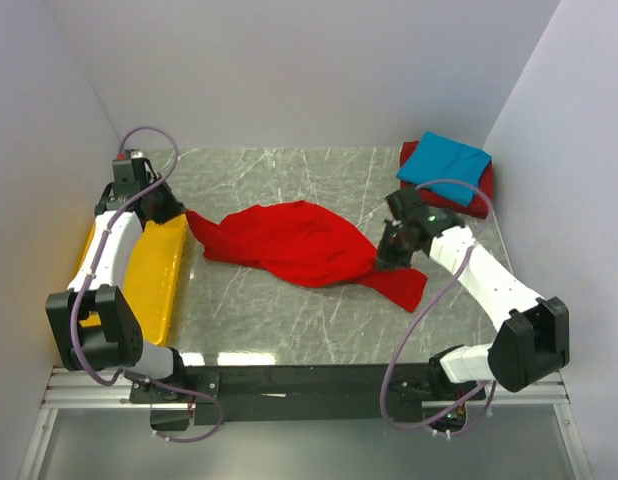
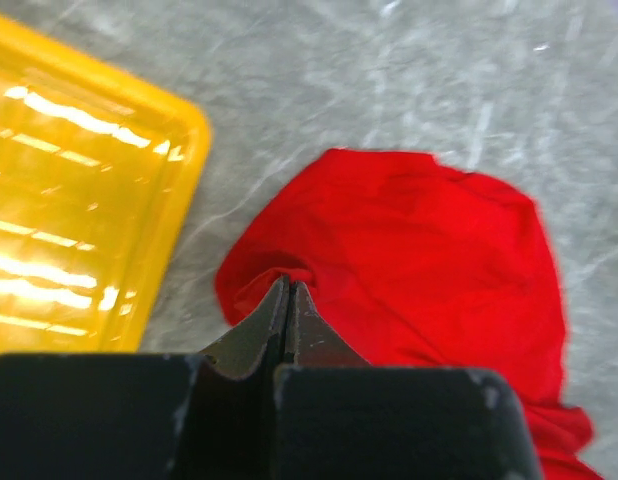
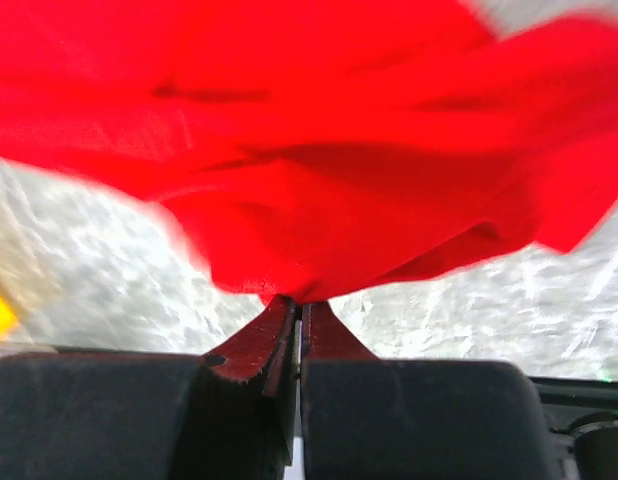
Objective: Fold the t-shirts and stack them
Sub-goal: Flatten the tshirt out
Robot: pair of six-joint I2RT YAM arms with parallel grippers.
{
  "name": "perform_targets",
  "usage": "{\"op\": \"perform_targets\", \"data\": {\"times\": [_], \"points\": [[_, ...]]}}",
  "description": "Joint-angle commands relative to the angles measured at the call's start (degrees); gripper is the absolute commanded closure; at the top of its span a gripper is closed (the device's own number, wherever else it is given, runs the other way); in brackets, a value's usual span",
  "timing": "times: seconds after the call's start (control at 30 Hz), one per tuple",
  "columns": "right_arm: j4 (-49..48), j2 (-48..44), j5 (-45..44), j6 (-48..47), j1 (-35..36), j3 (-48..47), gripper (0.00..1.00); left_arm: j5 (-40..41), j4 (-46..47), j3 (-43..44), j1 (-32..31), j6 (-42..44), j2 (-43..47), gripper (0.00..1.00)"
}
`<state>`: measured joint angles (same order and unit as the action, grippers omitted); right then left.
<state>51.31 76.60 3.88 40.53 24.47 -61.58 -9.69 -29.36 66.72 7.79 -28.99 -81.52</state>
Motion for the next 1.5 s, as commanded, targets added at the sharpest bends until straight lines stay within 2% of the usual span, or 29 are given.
{"op": "perform_targets", "data": {"times": [0.0, 0.07, 0.17, 0.27, 0.37, 0.4, 0.53, 0.63, 0.77, 0.93, 1.1, 1.3, 1.47], "points": [[2.92, 0.82, -0.63, -4.93, -5.82, -7.30, 1.00, -4.80, 3.96, 5.87, -0.06, -3.25, -1.10, 1.00], [3.01, 2.58, 0.25, -7.12, -7.93, -11.35, 1.00, -6.64, 5.10, 10.07, -0.06, -4.66, -2.76, 1.00], [5.02, 6.97, -0.19, -9.58, -10.05, -22.32, 1.00, -11.04, 8.35, 17.09, -0.06, -8.70, -5.13, 1.00], [8.10, 11.90, -1.24, -11.00, -11.19, -39.86, 1.00, -13.15, 11.60, 25.70, -0.06, -12.92, -7.50, 1.00], [11.17, 16.47, -2.47, -11.44, -11.99, -51.58, 1.00, -15.00, 14.59, 35.01, -0.06, -16.70, -9.62, 1.00], [11.70, 18.31, -2.91, -11.53, -11.99, -59.10, 1.00, -15.70, 15.30, 37.23, -0.14, -18.71, -9.98, 1.00], [9.71, 19.03, -3.79, -11.62, -12.25, -71.91, 1.00, -16.76, 21.26, 45.42, -0.06, -24.17, -9.63, 1.00], [3.48, 14.65, -3.79, -11.36, -12.25, -71.05, 1.00, -15.62, 26.10, 45.87, 0.03, -26.99, -6.30, 1.00], [-4.36, 5.95, -3.79, -11.96, -12.17, -61.50, 1.00, -11.15, 28.92, 43.94, -0.06, -27.17, 1.24, 1.00], [-9.55, -5.65, -6.25, -14.25, -12.16, -54.36, 1.00, -8.33, 22.35, 50.33, 0.12, -23.83, 4.96, 1.00], [-11.41, -14.53, -7.65, -15.22, -12.25, -49.34, 1.00, -7.45, 19.52, 58.95, -0.14, -22.07, 5.67, 1.00], [-12.37, -18.50, -9.59, -15.04, -12.25, -48.81, 1.00, -8.67, 22.05, 61.78, -1.28, -22.42, 6.11, 1.00], [-13.16, -17.10, -10.38, -15.14, -12.16, -45.92, 1.00, -11.21, 25.31, 55.02, -1.82, -24.61, 4.88, 0.99]]}}
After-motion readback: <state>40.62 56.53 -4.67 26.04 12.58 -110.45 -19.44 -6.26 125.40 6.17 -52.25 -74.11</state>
